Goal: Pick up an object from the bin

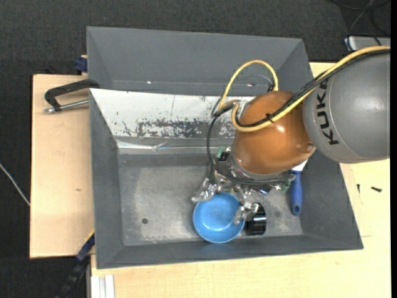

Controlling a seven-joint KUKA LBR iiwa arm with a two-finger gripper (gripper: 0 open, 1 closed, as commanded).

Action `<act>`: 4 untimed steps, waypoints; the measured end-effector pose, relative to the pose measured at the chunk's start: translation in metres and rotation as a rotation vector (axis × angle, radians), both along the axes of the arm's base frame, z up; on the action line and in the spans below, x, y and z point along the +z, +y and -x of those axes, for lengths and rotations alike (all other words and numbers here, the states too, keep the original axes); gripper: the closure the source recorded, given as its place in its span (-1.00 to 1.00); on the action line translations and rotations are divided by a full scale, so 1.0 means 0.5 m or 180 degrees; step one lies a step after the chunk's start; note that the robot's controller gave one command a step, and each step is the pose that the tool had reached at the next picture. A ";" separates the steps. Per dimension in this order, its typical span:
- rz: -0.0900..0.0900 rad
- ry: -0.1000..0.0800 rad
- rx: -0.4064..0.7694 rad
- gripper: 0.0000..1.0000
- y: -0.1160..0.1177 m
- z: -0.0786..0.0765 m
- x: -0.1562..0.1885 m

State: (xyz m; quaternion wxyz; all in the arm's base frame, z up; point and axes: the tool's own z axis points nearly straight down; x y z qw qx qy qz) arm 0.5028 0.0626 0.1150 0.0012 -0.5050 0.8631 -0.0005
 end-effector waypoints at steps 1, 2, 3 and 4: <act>-0.0001 -0.0006 0.1141 -1.00 0.041 0.000 -0.084; -0.0001 -0.0012 0.2015 -1.00 -0.040 0.020 -0.082; 0.0035 -0.0009 0.2008 1.00 -0.047 0.015 -0.075; 0.0011 -0.0004 0.1991 1.00 -0.049 0.011 -0.065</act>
Offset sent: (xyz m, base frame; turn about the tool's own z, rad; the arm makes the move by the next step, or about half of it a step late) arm -0.0019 0.0180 -0.0450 -0.3593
